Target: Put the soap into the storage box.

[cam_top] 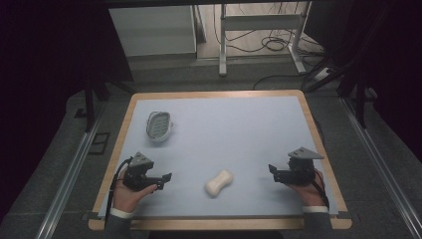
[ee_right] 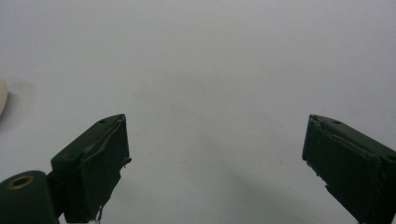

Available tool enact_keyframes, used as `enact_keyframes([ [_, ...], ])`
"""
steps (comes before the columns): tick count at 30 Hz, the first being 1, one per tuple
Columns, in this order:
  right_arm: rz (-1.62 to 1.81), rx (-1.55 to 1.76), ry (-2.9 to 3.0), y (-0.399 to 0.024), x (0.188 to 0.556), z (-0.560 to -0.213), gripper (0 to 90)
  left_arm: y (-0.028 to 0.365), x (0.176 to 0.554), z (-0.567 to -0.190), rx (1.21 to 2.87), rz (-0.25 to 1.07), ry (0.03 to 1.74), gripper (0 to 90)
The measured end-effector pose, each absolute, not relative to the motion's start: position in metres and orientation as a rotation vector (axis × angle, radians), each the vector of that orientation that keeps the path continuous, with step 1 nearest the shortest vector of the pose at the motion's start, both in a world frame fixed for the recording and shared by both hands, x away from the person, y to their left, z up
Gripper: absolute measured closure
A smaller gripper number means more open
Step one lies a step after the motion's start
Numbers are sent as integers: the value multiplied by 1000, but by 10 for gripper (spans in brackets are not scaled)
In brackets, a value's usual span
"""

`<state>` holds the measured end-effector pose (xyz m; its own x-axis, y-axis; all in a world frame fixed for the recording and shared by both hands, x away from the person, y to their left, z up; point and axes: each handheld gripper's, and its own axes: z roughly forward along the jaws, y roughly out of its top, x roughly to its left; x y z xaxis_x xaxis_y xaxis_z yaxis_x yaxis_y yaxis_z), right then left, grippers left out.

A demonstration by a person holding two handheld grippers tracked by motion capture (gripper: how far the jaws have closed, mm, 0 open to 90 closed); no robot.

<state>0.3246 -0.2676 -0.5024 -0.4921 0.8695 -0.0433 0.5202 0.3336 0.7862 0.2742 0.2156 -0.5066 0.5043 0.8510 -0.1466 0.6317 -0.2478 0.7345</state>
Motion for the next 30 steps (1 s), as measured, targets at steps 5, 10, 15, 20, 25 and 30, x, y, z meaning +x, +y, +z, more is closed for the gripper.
enact_keyframes([
  [5, 1023, 1212, 2124, -276, 319, -502, 84, 209, 273, -504, 1989, 372, 1214, 161],
  [10, 1047, 1194, 2128, -282, 318, -502, 86, 203, 272, -502, 1984, 379, 1232, 162],
  [15, 1061, 1198, 2129, -289, 319, -501, 86, 199, 272, -501, 1985, 377, 1245, 166],
  [20, 1049, 1200, 2109, -291, 316, -499, 86, 197, 270, -499, 1994, 372, 1228, 170],
  [25, 1045, 1184, 2130, -289, 315, -500, 86, 199, 271, -498, 1997, 378, 1228, 175],
  [30, 1041, 1195, 2133, -287, 315, -503, 86, 200, 272, -497, 2002, 395, 1237, 187],
])
